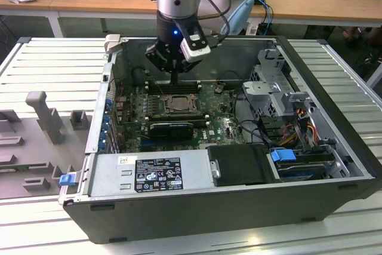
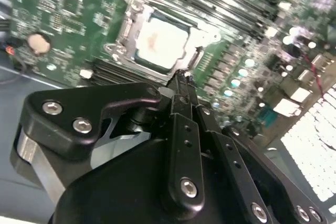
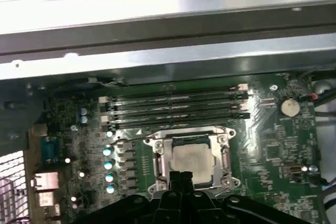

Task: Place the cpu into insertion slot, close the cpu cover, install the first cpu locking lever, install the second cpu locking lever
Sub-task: 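Install the first cpu locking lever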

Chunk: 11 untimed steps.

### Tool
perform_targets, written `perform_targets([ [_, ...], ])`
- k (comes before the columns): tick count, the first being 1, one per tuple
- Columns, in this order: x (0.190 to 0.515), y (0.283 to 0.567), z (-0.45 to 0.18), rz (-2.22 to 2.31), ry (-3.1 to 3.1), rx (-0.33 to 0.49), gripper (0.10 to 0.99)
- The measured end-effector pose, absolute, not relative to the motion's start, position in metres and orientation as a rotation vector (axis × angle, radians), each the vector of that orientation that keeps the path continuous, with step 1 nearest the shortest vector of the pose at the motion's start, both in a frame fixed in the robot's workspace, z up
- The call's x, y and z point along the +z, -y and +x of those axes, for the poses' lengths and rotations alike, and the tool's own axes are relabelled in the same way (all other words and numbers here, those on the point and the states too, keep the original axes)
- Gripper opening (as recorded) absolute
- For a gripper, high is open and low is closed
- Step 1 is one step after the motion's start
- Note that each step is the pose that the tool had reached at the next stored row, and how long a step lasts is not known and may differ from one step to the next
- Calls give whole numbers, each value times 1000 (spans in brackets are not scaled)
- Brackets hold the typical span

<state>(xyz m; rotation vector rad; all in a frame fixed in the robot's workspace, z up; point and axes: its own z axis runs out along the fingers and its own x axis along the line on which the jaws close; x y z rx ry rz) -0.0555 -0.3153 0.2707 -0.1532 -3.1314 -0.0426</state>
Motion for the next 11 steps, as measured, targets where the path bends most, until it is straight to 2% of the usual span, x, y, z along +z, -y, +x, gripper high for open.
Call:
perform_targets([
  [11,267,312,-97,-152,3132,-43,106],
])
